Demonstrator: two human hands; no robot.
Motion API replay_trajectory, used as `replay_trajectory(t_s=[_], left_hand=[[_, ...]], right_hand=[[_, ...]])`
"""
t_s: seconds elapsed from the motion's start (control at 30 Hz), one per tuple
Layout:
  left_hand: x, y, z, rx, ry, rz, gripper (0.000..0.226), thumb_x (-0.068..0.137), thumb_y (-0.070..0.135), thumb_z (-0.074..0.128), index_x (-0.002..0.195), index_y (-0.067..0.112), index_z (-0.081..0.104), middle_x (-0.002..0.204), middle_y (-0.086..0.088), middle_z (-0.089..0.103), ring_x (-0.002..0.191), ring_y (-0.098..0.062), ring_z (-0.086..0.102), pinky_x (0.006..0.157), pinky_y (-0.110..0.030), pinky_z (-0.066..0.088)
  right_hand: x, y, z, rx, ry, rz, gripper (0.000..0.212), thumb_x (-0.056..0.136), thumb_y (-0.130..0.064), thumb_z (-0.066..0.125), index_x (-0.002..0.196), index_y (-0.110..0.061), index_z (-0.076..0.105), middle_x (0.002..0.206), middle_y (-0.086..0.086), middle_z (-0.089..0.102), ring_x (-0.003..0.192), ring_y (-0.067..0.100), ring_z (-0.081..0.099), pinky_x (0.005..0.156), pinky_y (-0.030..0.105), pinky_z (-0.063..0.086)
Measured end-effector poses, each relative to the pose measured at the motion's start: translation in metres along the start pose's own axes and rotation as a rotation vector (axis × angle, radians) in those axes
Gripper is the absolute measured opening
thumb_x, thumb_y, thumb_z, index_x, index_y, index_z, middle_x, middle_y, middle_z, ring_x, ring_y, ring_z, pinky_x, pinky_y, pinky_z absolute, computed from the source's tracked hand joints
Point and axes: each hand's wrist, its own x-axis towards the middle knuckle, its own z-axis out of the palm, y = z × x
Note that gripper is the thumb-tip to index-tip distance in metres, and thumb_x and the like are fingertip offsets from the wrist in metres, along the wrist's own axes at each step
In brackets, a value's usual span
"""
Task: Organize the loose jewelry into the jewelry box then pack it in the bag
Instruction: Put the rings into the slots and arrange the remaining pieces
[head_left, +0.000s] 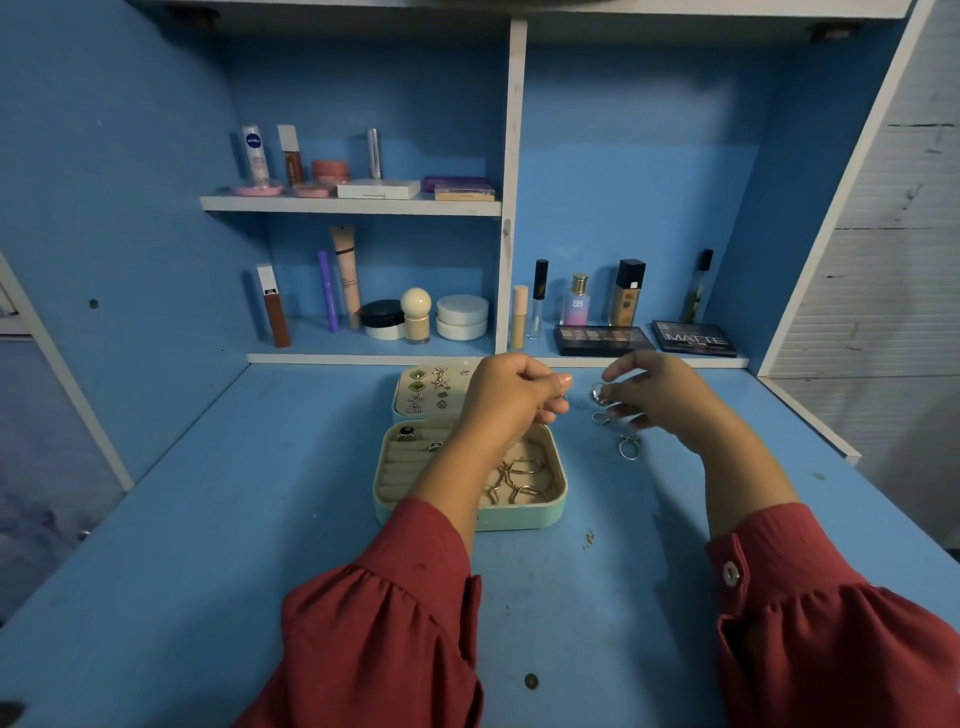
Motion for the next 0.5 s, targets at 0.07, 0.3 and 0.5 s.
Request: replay_trajectory(t_s=[0.07,0.3,0.5], left_hand=[[0.0,0.002,-0.004,-0.059,0.016,-0.021,0.015,0.083,0.007,0.072,0.082,0.01,0.057,0.071,-0.01,0.068,0.064,-0.018,0.067,0.062,-0.028,0.054],[0.0,0.005,-0.014,-0.293,-0.001,-0.099,0.005,0.084,0.003,0.069,0.085,0.005,0.064,0.072,-0.011,0.064,0.057,-0.011,0.063,0.057,-0.019,0.052],[0.0,0.007,-0.019,-0.421,-0.02,-0.161,0.006,0.083,-0.004,0.067,0.087,-0.001,0.063,0.075,-0.011,0.065,0.061,-0.012,0.063,0.058,-0.016,0.053]], right_hand=[[0.0,-0.001,0.002,0.13,-0.02,-0.002,0.01,0.089,-0.004,0.063,0.089,-0.011,0.057,0.079,0.013,0.068,0.056,0.015,0.066,0.052,0.025,0.054],[0.003,-0.002,0.014,0.539,-0.105,-0.004,0.013,0.093,0.005,0.053,0.086,-0.001,0.062,0.078,0.013,0.064,0.059,0.014,0.067,0.063,0.019,0.057],[0.003,-0.008,0.021,0.76,-0.12,0.061,0.012,0.088,0.011,0.054,0.097,0.014,0.061,0.086,0.017,0.064,0.074,0.021,0.065,0.062,0.018,0.056]])
